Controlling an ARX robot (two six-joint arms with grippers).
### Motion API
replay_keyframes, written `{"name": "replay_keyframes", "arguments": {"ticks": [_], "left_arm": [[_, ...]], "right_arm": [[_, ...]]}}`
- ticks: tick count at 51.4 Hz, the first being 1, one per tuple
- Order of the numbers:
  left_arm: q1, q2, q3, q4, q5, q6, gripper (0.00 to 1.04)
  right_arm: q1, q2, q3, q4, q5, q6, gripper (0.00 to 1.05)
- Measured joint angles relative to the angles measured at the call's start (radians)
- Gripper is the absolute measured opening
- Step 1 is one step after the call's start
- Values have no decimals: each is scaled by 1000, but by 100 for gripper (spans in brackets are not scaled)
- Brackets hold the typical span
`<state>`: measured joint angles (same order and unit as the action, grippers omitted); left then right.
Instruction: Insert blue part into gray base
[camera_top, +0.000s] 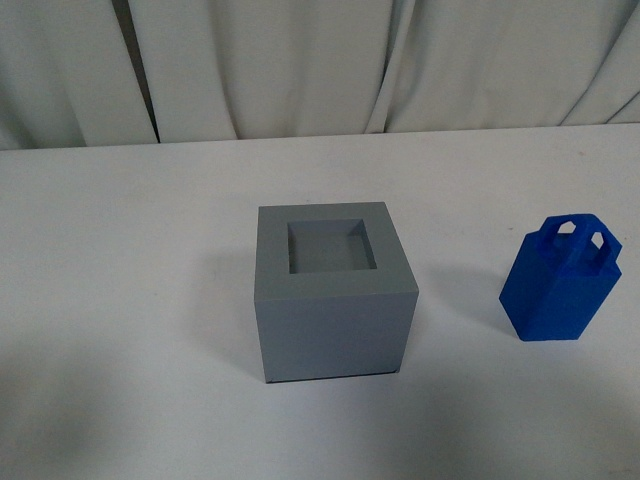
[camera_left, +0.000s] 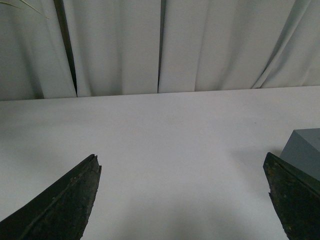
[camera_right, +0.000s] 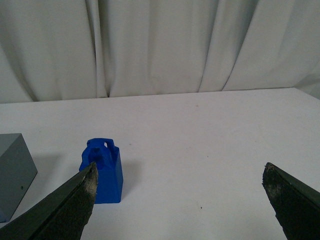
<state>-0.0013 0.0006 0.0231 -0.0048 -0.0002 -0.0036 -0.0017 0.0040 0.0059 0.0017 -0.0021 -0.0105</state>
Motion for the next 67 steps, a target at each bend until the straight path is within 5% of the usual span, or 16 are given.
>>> {"name": "replay_keyframes", "arguments": {"ticks": [67], "left_arm": [[0, 0, 0, 0, 0, 0, 99]], "right_arm": [[0, 0, 0, 0, 0, 0, 97]]}}
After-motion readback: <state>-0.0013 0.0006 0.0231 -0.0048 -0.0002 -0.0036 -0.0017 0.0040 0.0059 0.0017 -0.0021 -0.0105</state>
